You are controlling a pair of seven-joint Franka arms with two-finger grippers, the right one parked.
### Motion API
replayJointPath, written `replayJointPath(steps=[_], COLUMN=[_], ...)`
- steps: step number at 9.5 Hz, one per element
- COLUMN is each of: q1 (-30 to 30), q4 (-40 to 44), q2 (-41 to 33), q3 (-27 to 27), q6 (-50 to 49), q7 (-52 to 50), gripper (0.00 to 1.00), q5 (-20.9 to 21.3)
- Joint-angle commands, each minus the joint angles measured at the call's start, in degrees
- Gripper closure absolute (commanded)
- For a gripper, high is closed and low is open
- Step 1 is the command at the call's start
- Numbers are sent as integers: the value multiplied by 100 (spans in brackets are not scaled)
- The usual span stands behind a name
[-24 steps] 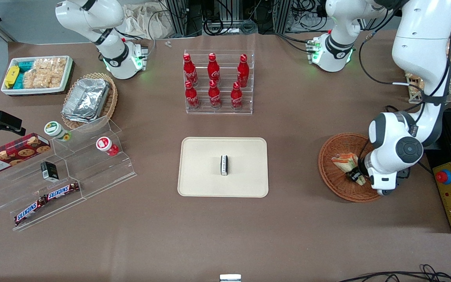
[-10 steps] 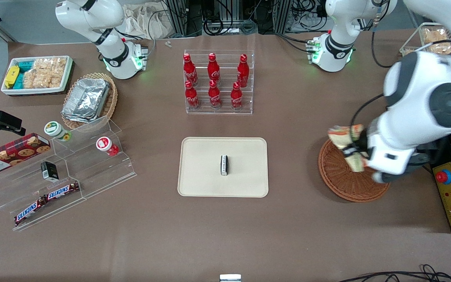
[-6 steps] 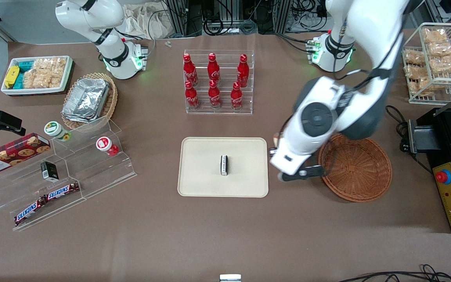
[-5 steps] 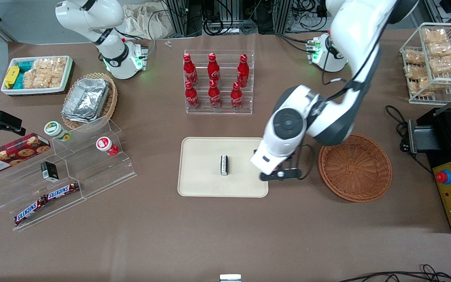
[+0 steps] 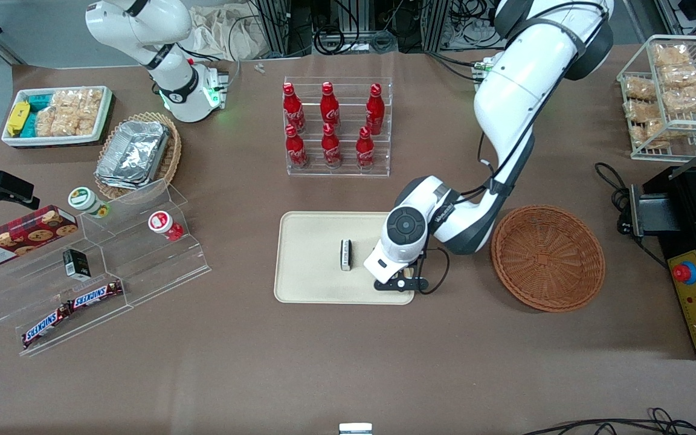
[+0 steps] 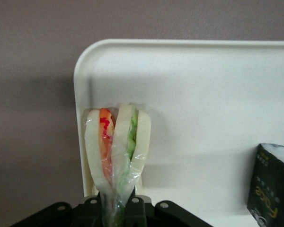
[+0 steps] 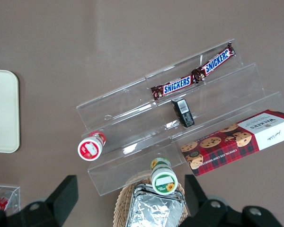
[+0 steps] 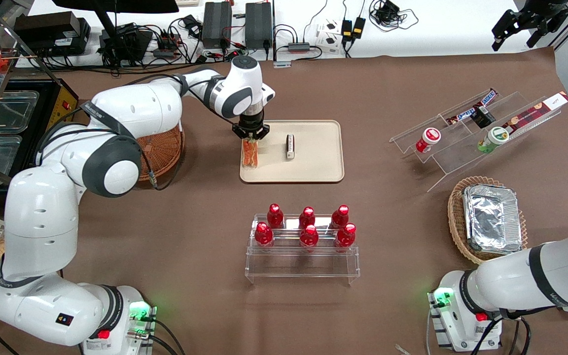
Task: Place sandwich from basket to tray
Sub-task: 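Lower the sandwich onto the tray beside the black item and open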
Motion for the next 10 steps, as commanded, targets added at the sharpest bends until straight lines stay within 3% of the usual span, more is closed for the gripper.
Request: replayJointPath(steps=[1,4,7,10], q1=[-64,-20,269,1347], q4=[-49,-40,13,13], q2=[-57,-258,-950,-1961], q3=[31,5,-22,-154], q6=[10,-366,-867,-1499], q7=[9,9,-26,131], gripper=[2,0,0,0], q5=[104,78,-1,-677])
